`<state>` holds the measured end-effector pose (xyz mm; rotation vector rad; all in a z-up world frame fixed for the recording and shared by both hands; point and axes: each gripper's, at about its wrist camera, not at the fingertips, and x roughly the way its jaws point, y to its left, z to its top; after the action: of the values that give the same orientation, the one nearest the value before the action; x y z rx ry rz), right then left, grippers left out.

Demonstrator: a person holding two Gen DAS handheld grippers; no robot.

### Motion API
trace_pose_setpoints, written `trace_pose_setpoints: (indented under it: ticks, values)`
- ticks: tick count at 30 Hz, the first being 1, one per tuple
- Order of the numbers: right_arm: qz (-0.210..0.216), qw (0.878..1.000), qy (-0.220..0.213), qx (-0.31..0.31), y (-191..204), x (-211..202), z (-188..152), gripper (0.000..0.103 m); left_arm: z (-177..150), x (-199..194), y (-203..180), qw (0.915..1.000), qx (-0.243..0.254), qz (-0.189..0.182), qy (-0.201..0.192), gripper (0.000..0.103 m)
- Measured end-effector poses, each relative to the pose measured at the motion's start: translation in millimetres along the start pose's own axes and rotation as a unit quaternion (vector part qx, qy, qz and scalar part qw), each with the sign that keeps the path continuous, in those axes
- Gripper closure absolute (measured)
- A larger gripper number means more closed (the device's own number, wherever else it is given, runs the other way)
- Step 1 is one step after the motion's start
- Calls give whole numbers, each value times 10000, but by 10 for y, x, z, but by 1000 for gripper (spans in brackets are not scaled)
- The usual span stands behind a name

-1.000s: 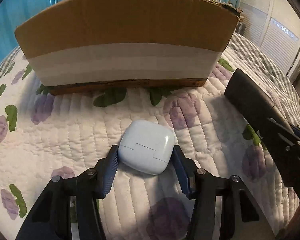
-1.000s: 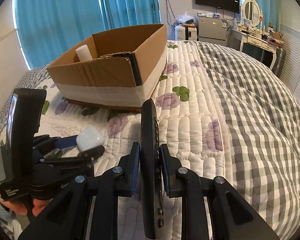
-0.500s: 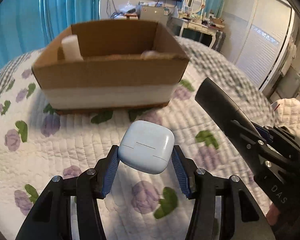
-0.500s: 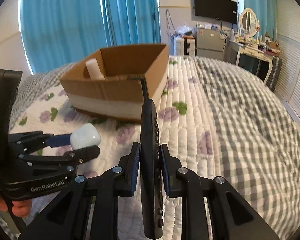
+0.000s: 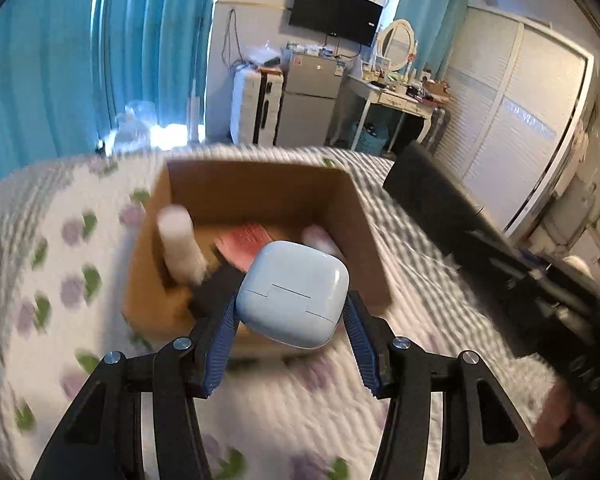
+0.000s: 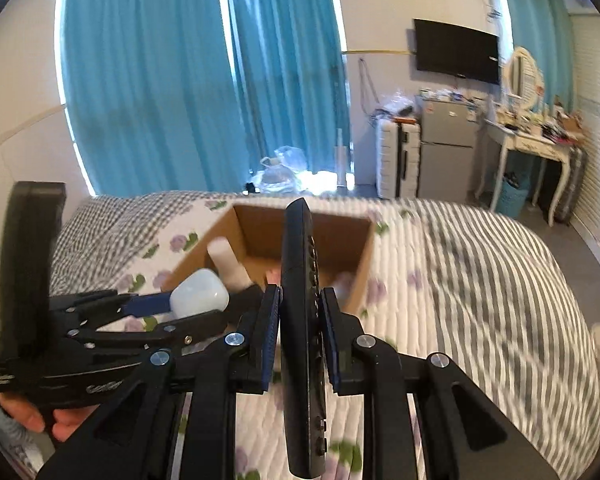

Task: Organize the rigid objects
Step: 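Lower the earbud case into the box with the left tool while the right tool lowers the remote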

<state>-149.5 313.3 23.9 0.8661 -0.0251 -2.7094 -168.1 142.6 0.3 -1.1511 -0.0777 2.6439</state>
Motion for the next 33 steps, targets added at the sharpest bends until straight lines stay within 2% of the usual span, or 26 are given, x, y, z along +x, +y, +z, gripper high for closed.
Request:
trace_pose_setpoints:
  ticks: [3,7,11,14,18,21,28,33]
  values:
    - [-73,9996,49,-277,60,177,278,84,171,201,92,9990,269,354,-3,49]
    - [-196,9988,128,-423,73,472,475,84,263,593,232,9991,137,324,227,49]
    - [-221,9991,210,-309,27,727,468,84,202,900,239,9982,348,285,394,49]
    - [-162,9991,371,-156,4,932,386,84,151,989,162,9974,588,248,341,49]
    - [-102,9986,516,-51,2,1101,288,84,119,1010,192,9983,486,42,320,44]
    - [-100,9986,525,-19,32,1125,285,84,116,969,253,9983,435,279,274,32]
    - [-123,9987,455,-200,106,1137,386,84,113,607,422,9975,444,546,22,32]
    - [-224,9971,719,97,99,1330,344,84,70,339,500,9962,572,605,-240,29]
